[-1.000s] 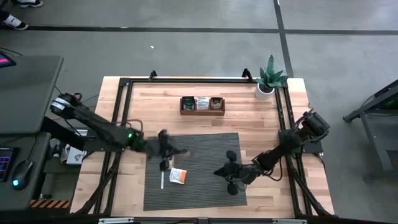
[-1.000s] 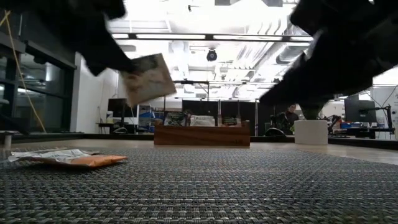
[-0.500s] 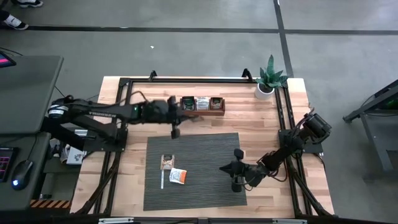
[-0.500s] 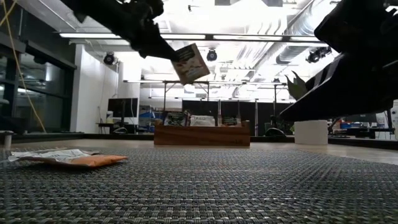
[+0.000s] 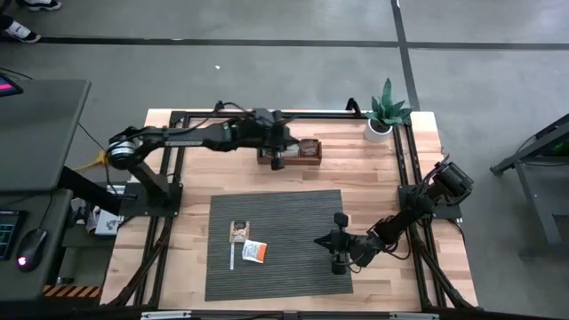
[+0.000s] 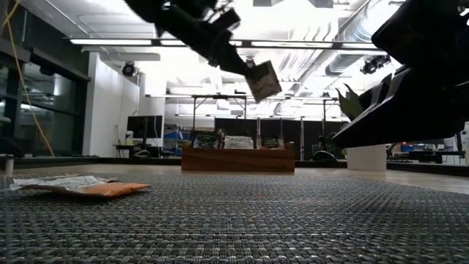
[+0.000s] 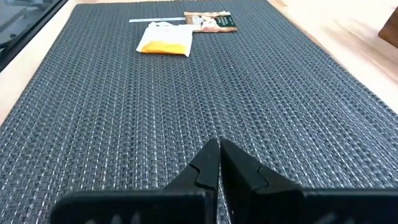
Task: Pick & Place Tea
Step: Put the light brown tea bag into the right compartment of the wooden organizer
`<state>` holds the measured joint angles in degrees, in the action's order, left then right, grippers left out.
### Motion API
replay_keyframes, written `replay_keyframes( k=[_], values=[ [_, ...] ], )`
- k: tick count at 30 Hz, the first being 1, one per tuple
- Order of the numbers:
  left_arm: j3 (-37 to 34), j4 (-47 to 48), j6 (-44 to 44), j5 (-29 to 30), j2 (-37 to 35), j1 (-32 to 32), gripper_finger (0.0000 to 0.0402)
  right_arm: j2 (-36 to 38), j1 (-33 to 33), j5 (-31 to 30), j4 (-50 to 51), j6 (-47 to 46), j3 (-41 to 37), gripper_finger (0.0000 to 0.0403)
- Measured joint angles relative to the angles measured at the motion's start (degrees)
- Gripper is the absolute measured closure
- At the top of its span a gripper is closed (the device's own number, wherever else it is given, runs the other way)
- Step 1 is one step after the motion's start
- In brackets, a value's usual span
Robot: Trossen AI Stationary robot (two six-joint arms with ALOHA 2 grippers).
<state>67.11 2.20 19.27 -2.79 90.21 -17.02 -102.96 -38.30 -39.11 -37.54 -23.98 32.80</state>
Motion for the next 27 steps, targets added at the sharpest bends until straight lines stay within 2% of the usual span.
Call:
replay_keyframes(
  k=[8,12,17,25,27],
  values=[
    [17.4,17.9,2.6,0.2,13.2,0.1,0.0401,0.0,0.0,0.1,0.0,0.0,0.0,0.0392],
    [23.4,22.5,3.0,1.7,18.3,0.1,0.0401,0.0,0.0,0.0,0.0,0.9,0.0,0.0392],
    [25.4,20.6,3.0,0.6,20.7,-0.9,0.0401,0.0,0.5,-1.3,-0.2,3.1,0.0,0.0392],
    [25.2,22.4,-0.3,-3.0,22.0,-5.2,0.0401,0.0,2.7,1.6,-0.7,3.5,0.0,0.0392],
    [25.1,22.4,-0.5,-5.9,22.1,-6.1,0.0401,0.0,2.9,2.4,-0.7,3.5,0.0,0.0392]
  ],
)
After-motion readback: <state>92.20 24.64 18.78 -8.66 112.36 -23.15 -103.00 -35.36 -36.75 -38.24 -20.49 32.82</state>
